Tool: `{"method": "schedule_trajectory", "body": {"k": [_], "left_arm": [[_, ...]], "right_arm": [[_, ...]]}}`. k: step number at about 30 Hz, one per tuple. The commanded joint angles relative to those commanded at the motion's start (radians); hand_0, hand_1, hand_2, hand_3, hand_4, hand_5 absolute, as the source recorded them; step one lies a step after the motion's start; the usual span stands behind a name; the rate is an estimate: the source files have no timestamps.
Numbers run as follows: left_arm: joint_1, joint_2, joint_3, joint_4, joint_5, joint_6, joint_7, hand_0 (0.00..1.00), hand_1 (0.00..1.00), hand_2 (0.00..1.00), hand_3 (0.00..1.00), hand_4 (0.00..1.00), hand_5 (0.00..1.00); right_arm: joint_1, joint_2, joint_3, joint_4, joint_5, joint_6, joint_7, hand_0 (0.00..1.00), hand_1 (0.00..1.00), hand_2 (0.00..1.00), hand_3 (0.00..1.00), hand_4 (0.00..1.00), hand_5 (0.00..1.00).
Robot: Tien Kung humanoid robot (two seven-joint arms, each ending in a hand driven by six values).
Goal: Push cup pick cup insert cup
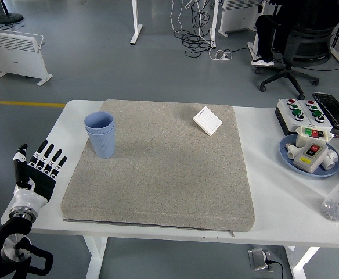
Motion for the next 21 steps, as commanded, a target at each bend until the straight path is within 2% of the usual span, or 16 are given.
{"method": "schedule_trajectory", "body": {"k": [21], "left_arm": [[-0.010,0.000,-0.006,0.011,0.005,-0.019,0.006,0.890,0.888,0.945,0.866,0.619,0.998]], "right_arm": [[0.009,-0.001,0.006,0.000,0.006,0.000,0.001,0.759,0.654,0.675,0.563,0.095,0.465]]}}
